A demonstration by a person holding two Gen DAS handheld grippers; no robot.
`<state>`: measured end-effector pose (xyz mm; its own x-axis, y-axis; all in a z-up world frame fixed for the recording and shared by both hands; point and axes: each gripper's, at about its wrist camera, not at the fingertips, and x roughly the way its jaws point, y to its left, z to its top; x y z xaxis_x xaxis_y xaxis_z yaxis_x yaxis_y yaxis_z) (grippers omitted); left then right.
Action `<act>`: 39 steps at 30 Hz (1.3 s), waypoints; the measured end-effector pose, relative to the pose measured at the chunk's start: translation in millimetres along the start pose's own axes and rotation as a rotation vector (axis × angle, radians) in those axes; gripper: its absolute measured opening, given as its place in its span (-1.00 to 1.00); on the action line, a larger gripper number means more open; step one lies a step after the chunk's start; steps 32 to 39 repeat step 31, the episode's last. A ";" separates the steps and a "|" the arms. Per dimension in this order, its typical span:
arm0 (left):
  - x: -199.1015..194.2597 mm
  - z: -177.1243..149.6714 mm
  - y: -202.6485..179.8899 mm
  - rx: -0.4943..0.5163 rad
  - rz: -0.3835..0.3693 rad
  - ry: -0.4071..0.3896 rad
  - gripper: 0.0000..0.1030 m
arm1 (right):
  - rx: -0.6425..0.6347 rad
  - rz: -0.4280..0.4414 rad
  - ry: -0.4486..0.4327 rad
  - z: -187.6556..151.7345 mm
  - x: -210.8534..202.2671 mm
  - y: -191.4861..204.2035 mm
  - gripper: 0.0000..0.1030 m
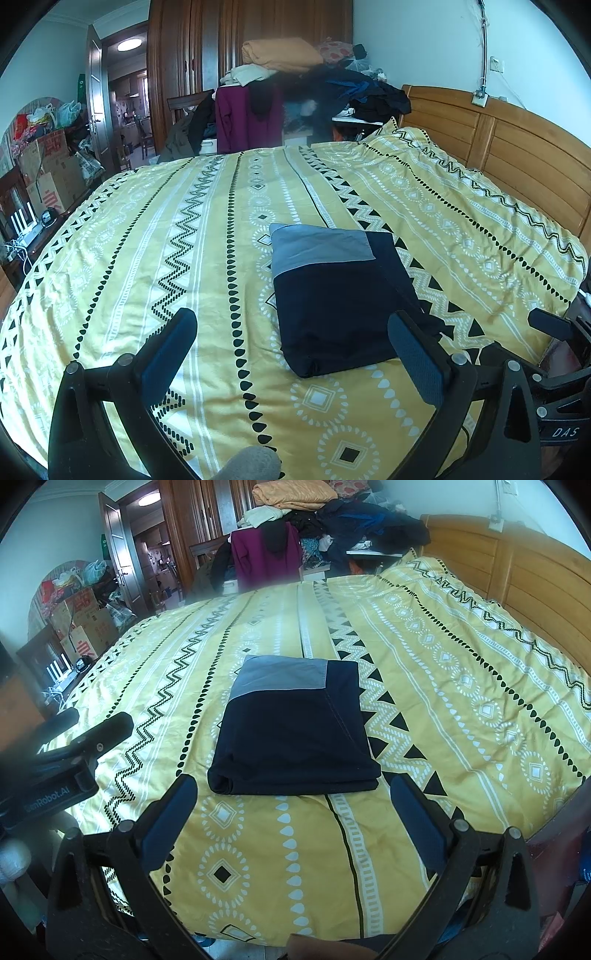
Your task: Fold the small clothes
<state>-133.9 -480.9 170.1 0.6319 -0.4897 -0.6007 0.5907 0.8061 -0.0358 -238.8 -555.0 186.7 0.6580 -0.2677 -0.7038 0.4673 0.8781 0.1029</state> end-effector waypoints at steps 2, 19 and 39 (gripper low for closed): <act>0.6 -0.6 -0.3 0.003 0.002 0.000 1.00 | 0.001 -0.001 -0.001 0.0 0.1 -0.2 0.99; 6.7 -3.3 1.8 0.001 0.003 0.010 1.00 | 0.010 -0.008 0.007 0.8 8.5 -7.7 0.99; 13.9 -3.9 -1.5 0.011 0.001 0.021 1.00 | 0.012 -0.024 -0.011 4.0 9.4 -14.5 0.99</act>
